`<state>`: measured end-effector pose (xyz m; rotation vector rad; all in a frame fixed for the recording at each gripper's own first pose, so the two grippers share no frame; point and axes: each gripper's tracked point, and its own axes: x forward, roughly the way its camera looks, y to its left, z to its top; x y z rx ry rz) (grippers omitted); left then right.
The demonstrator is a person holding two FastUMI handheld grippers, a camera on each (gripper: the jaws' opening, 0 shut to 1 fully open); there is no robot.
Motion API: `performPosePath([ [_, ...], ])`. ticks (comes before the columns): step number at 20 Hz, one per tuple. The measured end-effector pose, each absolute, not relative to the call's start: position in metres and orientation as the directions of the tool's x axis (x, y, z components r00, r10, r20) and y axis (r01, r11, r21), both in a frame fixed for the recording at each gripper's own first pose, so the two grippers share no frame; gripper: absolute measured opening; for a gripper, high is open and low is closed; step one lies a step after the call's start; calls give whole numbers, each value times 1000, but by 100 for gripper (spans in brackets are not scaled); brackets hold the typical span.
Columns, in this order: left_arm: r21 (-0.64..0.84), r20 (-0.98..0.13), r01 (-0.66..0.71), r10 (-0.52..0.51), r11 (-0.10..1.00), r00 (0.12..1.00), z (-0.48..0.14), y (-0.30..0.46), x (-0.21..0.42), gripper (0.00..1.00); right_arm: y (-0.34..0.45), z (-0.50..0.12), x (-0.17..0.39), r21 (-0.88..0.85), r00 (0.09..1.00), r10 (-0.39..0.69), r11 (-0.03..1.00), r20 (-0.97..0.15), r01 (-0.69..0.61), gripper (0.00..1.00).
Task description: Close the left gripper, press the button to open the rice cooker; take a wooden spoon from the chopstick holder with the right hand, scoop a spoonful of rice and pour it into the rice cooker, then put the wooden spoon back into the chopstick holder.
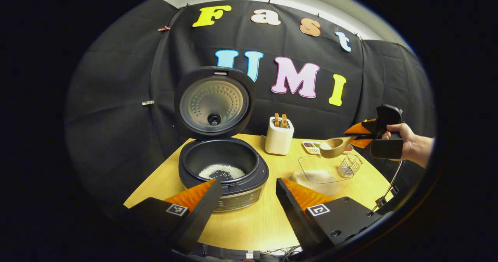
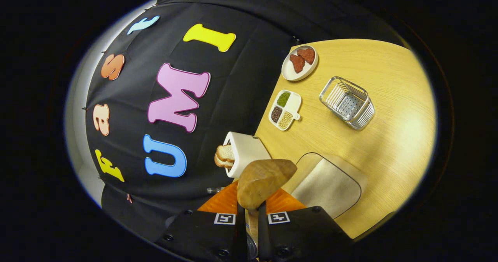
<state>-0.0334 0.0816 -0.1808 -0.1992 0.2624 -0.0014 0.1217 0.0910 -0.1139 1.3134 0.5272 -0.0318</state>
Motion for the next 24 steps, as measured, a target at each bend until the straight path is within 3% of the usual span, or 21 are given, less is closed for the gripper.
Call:
performPosePath([
  [8, -223, -248, -113, 56, 968, 967, -184, 117, -51, 95, 188, -63, 133, 941, 852, 423, 265, -308, 209, 15],
  [9, -203, -243, -124, 73, 971, 967, -183, 124, -52, 96, 204, -59, 132, 943, 842, 446, 266, -305, 201, 10],
  [10, -191, -240, -135, 87, 972, 967, -183, 132, -54, 96, 218, -58, 132, 944, 832, 465, 270, -302, 192, 15],
  [15, -220, -247, -195, 139, 956, 959, -187, 164, -63, 95, 283, -52, 130, 940, 791, 537, 312, -293, 136, 15],
  [24, -260, -270, -250, 178, 932, 946, -198, 191, -69, 96, 370, -56, 128, 867, 763, 575, 497, -296, -38, 15],
])
